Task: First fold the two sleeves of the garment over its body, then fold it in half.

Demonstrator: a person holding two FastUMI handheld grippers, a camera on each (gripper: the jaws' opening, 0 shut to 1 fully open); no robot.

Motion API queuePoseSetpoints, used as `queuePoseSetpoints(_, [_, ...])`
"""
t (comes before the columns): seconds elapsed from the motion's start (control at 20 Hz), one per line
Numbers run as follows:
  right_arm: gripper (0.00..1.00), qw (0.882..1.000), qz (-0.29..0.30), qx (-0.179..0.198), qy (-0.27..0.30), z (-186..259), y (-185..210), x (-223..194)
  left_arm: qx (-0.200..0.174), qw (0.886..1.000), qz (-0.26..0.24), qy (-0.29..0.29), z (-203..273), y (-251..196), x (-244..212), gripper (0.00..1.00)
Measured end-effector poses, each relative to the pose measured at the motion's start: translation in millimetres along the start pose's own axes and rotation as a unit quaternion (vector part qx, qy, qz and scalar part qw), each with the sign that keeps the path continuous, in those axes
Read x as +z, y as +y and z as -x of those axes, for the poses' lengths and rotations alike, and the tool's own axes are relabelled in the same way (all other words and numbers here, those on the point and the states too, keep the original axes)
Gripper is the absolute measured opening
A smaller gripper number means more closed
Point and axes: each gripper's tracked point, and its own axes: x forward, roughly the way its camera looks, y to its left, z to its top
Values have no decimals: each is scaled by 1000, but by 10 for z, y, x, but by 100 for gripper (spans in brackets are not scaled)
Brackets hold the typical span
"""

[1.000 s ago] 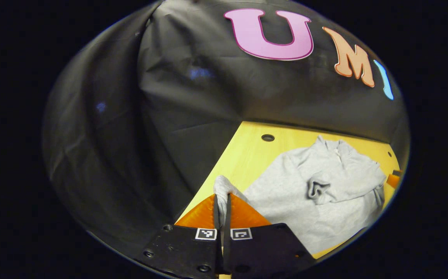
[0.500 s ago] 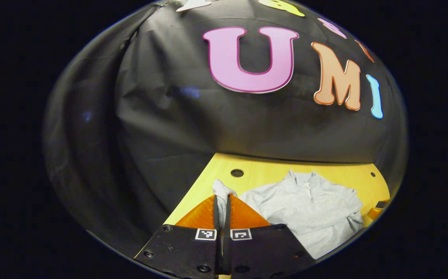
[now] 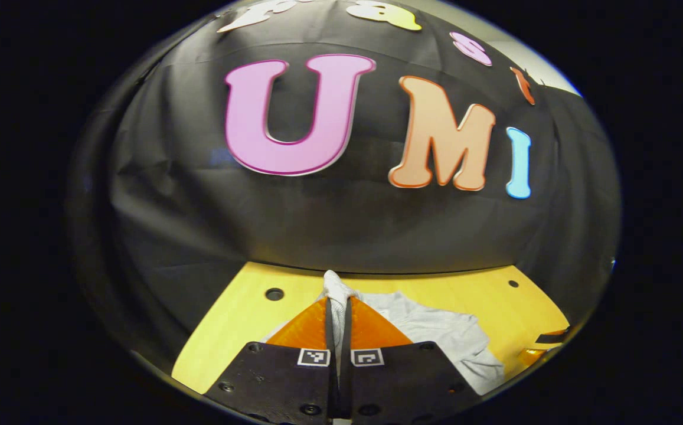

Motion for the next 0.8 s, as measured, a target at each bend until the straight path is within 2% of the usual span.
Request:
queuePoseSetpoints(0.05, [92, 1000, -2, -4, -1, 34, -60, -11, -12, 1000, 0, 3, -44, -149, -9, 0])
queuePoseSetpoints(0.1, [96, 1000, -4, -8, 0, 72, -130, -36, -23, 1000, -1, 8, -83, -276, -28, 0])
queuePoseSetpoints(0.15, [92, 1000, -6, -11, 1, 103, -194, -47, -33, 999, -4, 13, -117, -414, -67, 0])
queuePoseSetpoints(0.25, [96, 1000, -13, -18, 2, 150, -314, -70, -47, 999, -12, 19, -192, -641, -97, 0])
queuePoseSetpoints(0.3, [92, 1000, -16, -21, 2, 176, -380, -95, -55, 998, -12, 20, -217, -751, -112, 0])
queuePoseSetpoints(0.4, [96, 999, -19, -27, 4, 230, -498, -130, -73, 997, -13, 23, -294, -977, -159, 0])
queuePoseSetpoints(0.45, [92, 999, -18, -30, 5, 252, -548, -150, -83, 996, -16, 27, -332, -1094, -192, 0])
queuePoseSetpoints(0.6, [92, 999, -18, -39, 10, 327, -757, -215, -109, 993, -31, 40, -445, -1428, -373, 0])
queuePoseSetpoints(0.65, [96, 999, -19, -43, 9, 343, -813, -213, -116, 992, -36, 45, -476, -1542, -439, 0])
queuePoseSetpoints(0.8, [92, 998, -25, -51, 9, 405, -969, -238, -142, 986, -49, 70, -597, -1860, -732, 0])
